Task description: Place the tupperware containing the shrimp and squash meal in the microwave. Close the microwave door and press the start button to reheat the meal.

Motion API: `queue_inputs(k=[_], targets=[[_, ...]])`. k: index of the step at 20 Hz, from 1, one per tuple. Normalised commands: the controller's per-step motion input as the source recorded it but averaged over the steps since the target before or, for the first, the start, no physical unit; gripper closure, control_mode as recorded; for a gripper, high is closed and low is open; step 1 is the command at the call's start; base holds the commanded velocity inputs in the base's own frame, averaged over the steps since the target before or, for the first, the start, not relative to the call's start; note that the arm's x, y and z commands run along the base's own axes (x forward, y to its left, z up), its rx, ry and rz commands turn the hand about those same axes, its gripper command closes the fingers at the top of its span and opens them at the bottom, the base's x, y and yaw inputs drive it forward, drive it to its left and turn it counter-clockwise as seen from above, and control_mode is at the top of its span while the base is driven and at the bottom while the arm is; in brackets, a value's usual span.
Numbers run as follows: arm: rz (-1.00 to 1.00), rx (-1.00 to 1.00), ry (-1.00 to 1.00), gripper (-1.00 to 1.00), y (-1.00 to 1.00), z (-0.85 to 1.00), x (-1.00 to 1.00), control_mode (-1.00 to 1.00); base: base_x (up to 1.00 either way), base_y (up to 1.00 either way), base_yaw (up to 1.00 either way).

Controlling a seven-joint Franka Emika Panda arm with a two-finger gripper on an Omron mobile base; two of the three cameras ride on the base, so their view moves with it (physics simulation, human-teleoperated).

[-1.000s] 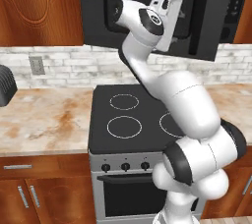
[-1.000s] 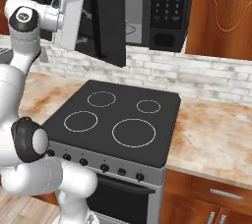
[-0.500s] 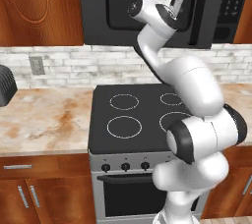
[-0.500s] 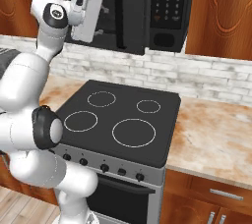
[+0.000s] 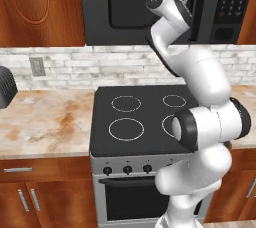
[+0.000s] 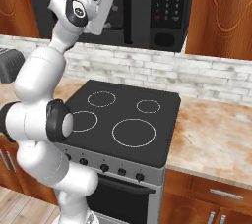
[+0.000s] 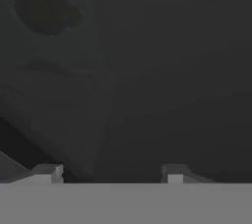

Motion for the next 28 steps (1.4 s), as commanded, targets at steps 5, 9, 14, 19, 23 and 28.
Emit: queue_inputs(k=[5, 9, 14, 19, 23, 28], targets=[[0.15, 0.01, -0.02, -1.00, -0.06, 0.00, 0.63, -1.00, 0.00, 0.00, 0.00], [0.06, -0.02, -0.29, -1.00, 0.05, -0.73, -0.13, -1.00, 0.00, 0.00, 0.00], [0.05, -0.07, -0.36, -1.00, 0.29, -0.66, -0.41, -1.00, 0.00, 0.00, 0.00], [0.03, 0.01, -0.27, -1.00, 0.21, 0.05, -0.99, -1.00, 0.00, 0.00, 0.00], [0.00, 0.16, -0.24, -1.00, 0.18, 0.24, -1.00, -1.00, 0.00, 0.00, 0.00], [-0.02, 0.43, -0.24, -1.00, -0.01, 0.25, -0.99, -1.00, 0.00, 0.00, 0.00]])
